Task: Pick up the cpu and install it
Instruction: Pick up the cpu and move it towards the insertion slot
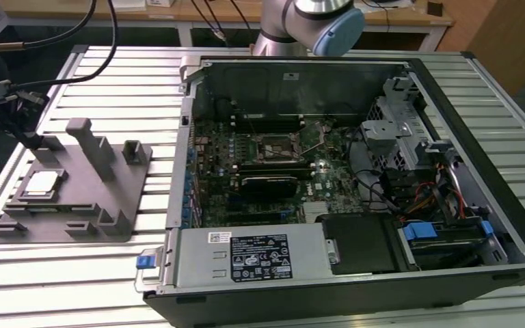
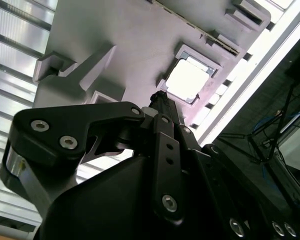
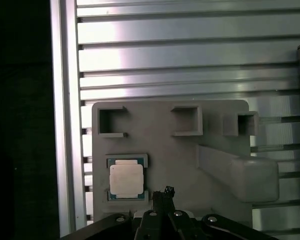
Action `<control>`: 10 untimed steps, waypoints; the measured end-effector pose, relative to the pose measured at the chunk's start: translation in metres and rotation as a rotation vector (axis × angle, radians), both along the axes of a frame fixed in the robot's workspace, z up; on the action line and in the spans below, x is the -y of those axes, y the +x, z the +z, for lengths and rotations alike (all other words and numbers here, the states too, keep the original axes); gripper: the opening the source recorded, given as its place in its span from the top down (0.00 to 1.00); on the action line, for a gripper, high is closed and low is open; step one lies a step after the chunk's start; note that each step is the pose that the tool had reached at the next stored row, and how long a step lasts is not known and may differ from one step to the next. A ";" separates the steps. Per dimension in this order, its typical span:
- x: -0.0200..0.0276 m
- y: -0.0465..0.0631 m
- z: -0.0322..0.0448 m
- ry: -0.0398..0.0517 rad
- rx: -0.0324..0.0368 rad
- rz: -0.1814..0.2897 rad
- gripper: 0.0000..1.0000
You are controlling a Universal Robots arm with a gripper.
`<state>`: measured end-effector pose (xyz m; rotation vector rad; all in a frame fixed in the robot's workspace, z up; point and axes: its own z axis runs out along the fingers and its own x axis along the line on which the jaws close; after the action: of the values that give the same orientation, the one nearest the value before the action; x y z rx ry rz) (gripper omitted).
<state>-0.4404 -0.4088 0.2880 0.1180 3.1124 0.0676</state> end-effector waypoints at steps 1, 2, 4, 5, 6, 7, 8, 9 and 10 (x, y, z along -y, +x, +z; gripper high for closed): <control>0.0004 -0.001 -0.0009 0.0000 -0.0001 0.000 0.89; 0.0009 -0.002 -0.0019 0.0000 -0.0001 0.000 0.89; 0.0018 -0.003 -0.0039 0.0000 0.0000 0.000 0.89; 0.0023 -0.004 -0.0048 0.0000 -0.0001 0.000 0.89; 0.0027 -0.005 -0.0059 0.0000 0.0000 0.000 0.89; 0.0032 -0.006 -0.0068 0.0000 0.0000 0.000 0.89; 0.0037 -0.006 -0.0078 0.0000 0.0000 0.000 0.89; 0.0043 -0.007 -0.0087 0.0000 -0.0002 0.000 0.89; 0.0049 -0.008 -0.0098 0.0000 -0.0001 0.000 0.89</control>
<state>-0.4481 -0.4136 0.2783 0.1179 3.1125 0.0676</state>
